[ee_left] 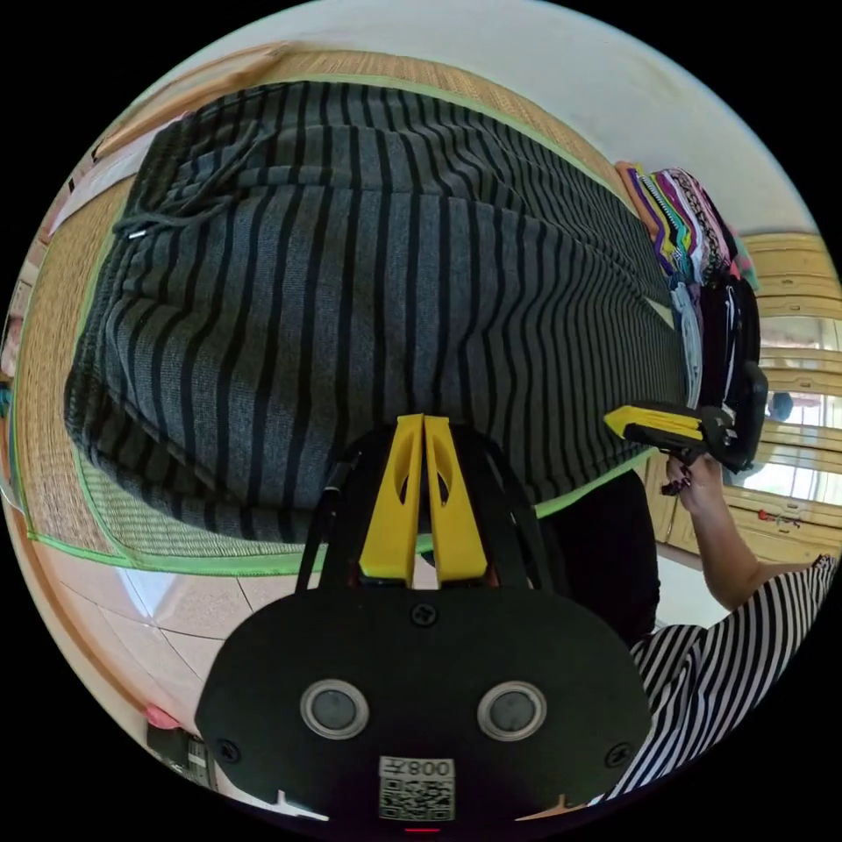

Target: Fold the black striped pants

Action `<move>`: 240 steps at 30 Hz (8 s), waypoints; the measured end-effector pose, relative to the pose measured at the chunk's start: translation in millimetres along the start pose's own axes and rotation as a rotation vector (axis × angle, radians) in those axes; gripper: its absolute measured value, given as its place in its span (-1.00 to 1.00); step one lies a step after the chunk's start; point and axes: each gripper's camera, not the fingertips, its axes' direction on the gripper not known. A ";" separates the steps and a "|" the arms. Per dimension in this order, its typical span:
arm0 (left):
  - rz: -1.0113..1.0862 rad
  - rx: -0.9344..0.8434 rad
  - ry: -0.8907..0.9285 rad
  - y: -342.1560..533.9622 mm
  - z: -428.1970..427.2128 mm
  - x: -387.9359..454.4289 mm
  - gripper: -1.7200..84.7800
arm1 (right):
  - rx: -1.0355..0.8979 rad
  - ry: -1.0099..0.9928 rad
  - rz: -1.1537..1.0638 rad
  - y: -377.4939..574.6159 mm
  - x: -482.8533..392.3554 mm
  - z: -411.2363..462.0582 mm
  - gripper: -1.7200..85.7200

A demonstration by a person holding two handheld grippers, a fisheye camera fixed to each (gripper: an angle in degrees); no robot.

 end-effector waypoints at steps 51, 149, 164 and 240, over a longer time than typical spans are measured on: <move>-0.294 0.485 0.109 27.5 -125.5 -439.2 -0.78 | -0.085 -0.062 -0.078 -267.8 -150.6 -42.2 -0.96; 0.517 0.025 -0.343 42.1 -328.2 -165.1 -0.93 | 0.093 0.456 -0.076 -295.3 -422.1 -379.2 -0.92; 0.560 -0.071 -0.456 146.5 -248.1 -135.2 -0.93 | 0.045 0.392 -0.098 -193.2 -460.6 -291.5 -0.91; 0.279 0.031 0.027 183.9 47.5 -209.7 -0.96 | 0.169 -0.096 0.201 -80.2 -206.4 -84.4 -0.95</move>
